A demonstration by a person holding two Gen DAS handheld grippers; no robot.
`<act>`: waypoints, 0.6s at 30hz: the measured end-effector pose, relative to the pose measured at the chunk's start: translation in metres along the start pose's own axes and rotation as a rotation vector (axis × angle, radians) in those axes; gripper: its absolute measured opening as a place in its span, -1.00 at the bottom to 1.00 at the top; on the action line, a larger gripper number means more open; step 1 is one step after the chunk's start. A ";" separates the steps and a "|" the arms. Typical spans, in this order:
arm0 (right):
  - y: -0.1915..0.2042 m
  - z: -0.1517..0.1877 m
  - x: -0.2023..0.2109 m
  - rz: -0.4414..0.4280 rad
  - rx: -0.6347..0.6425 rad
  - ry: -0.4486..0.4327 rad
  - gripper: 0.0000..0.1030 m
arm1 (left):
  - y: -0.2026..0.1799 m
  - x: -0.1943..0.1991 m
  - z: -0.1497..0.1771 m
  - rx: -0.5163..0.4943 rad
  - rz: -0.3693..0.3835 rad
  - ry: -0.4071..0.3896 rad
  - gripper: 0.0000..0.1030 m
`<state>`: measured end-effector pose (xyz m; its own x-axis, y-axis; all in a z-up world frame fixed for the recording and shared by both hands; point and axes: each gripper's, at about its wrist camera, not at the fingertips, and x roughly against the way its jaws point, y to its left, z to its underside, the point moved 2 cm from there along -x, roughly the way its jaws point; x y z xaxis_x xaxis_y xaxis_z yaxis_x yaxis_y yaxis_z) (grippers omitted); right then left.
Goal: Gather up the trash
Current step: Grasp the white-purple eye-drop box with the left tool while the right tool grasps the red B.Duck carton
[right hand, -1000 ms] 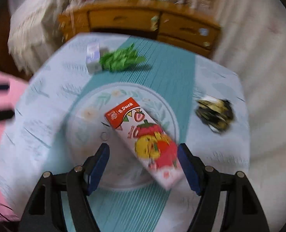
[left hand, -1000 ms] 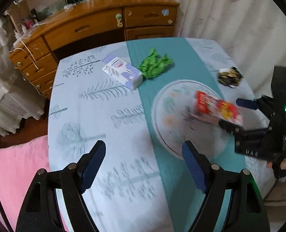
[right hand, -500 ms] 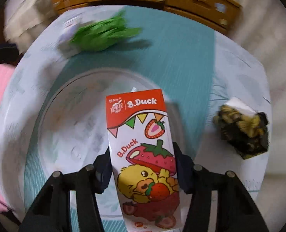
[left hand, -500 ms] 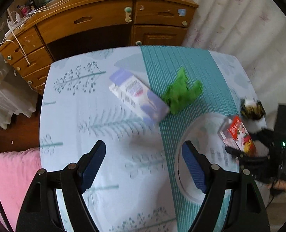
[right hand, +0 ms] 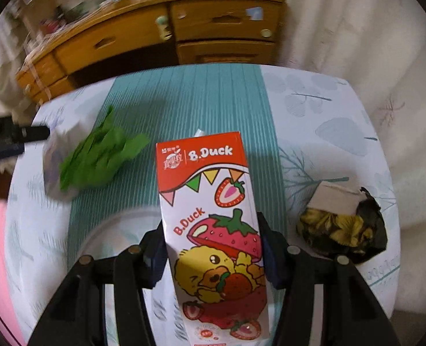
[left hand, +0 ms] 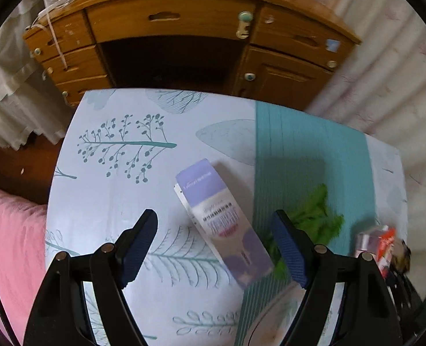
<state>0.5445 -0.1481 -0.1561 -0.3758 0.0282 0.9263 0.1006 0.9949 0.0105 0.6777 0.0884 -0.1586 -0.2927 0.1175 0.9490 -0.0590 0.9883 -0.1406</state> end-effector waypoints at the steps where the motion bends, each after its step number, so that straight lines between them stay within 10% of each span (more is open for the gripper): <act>1: 0.004 -0.001 -0.001 -0.003 -0.009 0.001 0.05 | 0.000 -0.005 0.000 0.008 -0.008 0.007 0.54; 5: 0.013 -0.006 -0.011 -0.014 -0.022 0.008 0.05 | -0.001 -0.031 0.005 0.028 -0.044 0.081 0.46; 11: 0.015 0.008 -0.010 -0.037 -0.031 0.009 0.05 | 0.002 -0.036 0.026 -0.003 -0.038 0.068 -0.36; 18: 0.017 0.040 0.000 -0.093 -0.080 0.006 0.03 | 0.012 -0.010 0.069 -0.019 -0.012 0.002 -0.36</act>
<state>0.5093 -0.1269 -0.1715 -0.3811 -0.0644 0.9223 0.1389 0.9822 0.1260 0.6136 0.0924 -0.1893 -0.2898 0.1057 0.9512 -0.0445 0.9913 -0.1237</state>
